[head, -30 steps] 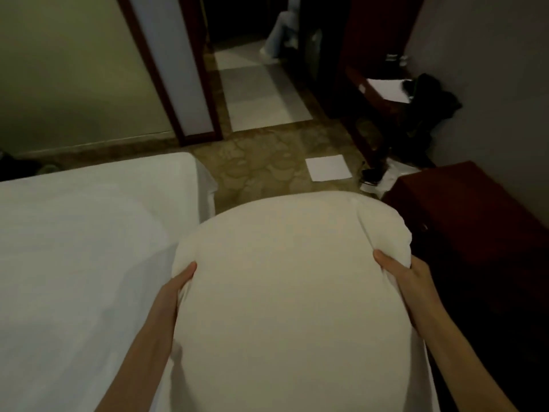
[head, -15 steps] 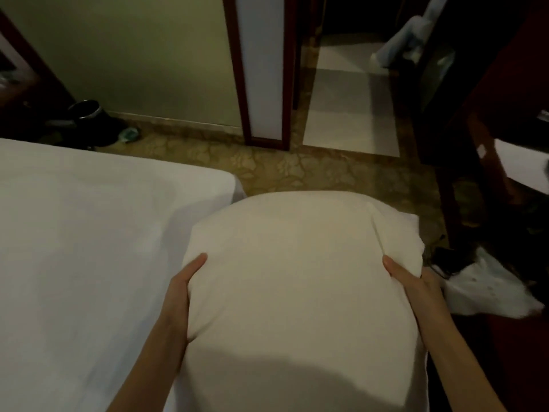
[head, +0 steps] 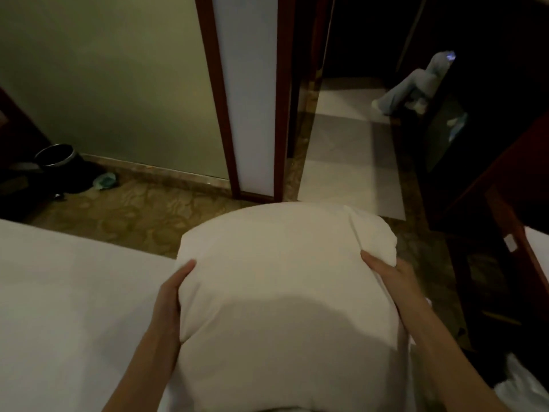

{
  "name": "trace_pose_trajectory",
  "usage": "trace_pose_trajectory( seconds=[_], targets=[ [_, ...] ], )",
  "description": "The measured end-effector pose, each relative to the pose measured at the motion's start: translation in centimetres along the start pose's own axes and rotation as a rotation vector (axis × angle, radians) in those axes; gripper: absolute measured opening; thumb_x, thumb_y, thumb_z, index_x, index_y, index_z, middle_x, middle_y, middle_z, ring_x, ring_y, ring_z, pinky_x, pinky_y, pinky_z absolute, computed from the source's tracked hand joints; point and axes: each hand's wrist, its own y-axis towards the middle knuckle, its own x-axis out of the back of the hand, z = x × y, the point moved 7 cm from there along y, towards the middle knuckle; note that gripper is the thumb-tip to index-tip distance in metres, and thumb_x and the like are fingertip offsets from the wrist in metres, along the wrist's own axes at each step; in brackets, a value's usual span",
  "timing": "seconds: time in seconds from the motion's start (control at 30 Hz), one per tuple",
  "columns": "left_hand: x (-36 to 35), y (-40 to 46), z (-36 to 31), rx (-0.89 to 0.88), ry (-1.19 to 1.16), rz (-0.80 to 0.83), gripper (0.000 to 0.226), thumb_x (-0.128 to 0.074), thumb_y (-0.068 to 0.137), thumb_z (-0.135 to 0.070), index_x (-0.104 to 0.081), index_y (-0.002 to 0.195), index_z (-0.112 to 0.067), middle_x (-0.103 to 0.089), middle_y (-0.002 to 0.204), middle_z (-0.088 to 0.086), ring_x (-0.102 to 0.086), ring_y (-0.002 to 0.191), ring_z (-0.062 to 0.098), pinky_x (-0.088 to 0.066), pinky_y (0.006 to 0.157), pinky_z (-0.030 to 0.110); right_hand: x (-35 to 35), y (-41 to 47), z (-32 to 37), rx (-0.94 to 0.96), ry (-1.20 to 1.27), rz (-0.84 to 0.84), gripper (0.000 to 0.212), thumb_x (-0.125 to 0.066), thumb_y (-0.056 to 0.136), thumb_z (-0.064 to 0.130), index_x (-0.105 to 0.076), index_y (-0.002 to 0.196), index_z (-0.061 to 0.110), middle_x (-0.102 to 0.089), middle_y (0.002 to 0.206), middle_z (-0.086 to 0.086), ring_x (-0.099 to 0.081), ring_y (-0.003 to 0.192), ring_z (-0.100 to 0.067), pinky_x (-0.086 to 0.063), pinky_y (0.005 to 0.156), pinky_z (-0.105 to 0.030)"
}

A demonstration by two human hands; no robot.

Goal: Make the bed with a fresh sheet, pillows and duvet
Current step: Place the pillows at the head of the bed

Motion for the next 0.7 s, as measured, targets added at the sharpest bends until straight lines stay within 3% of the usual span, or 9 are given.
trace_pose_trajectory(
  seconds=[0.07, 0.23, 0.37, 0.5, 0.6, 0.7],
  targets=[
    [-2.2, 2.4, -1.9, -0.014, 0.005, -0.037, 0.022, -0.056, 0.09, -0.027, -0.068, 0.1, -0.011, -0.075, 0.086, 0.006, -0.072, 0.075, 0.018, -0.047, 0.069, 0.035, -0.9, 3.6, 2.1, 0.003, -0.022, 0.012, 0.051, -0.065, 0.089, 0.026, -0.049, 0.133, 0.007, -0.056, 0.114, -0.009, -0.048, 0.076, -0.009, -0.037, 0.084, -0.03],
    [-6.4, 9.3, -5.9, -0.047, -0.016, -0.154, 0.013, -0.056, 0.091, -0.025, -0.065, 0.092, -0.015, -0.073, 0.073, 0.0, -0.063, 0.08, 0.018, -0.044, 0.063, 0.032, -4.6, 14.4, 5.9, -0.008, -0.03, 0.062, 0.061, -0.069, 0.084, 0.032, -0.047, 0.136, 0.009, -0.054, 0.12, -0.006, -0.051, 0.105, -0.026, -0.039, 0.095, -0.037],
    [-9.5, 15.2, -8.4, -0.066, -0.095, -0.283, 0.011, -0.057, 0.091, -0.026, -0.057, 0.093, -0.015, -0.062, 0.084, 0.001, -0.057, 0.077, 0.018, -0.042, 0.063, 0.034, -9.6, 23.7, 10.6, -0.011, -0.066, 0.185, 0.043, -0.07, 0.085, 0.031, -0.057, 0.121, 0.011, -0.062, 0.115, -0.01, -0.059, 0.097, -0.026, -0.047, 0.093, -0.041],
    [-12.2, 20.0, -10.8, -0.083, -0.224, -0.381, 0.039, -0.056, 0.093, -0.029, -0.046, 0.129, -0.018, -0.052, 0.083, -0.002, -0.049, 0.072, 0.015, -0.039, 0.078, 0.037, -14.9, 32.2, 17.5, 0.051, -0.14, 0.325, 0.039, -0.073, 0.083, 0.024, -0.063, 0.118, 0.01, -0.068, 0.104, -0.007, -0.063, 0.092, -0.022, -0.048, 0.08, -0.03],
    [-12.5, 22.4, -12.8, -0.108, -0.279, -0.468, 0.039, -0.053, 0.094, -0.025, -0.05, 0.129, -0.008, -0.058, 0.085, 0.001, -0.059, 0.071, 0.016, -0.047, 0.065, 0.029, -19.8, 36.3, 20.6, 0.044, -0.203, 0.472, 0.041, -0.073, 0.083, 0.027, -0.061, 0.12, 0.014, -0.069, 0.099, -0.001, -0.065, 0.09, -0.018, -0.049, 0.073, -0.028],
    [-10.9, 24.2, -14.2, -0.11, -0.34, -0.583, 0.031, -0.056, 0.092, -0.028, -0.057, 0.117, -0.009, -0.065, 0.089, 0.004, -0.065, 0.072, 0.015, -0.045, 0.057, 0.027, -24.8, 39.5, 22.0, 0.028, -0.287, 0.549, 0.053, -0.073, 0.081, 0.032, -0.058, 0.128, 0.012, -0.068, 0.109, -0.007, -0.065, 0.096, -0.024, -0.05, 0.085, -0.034]
  ],
)
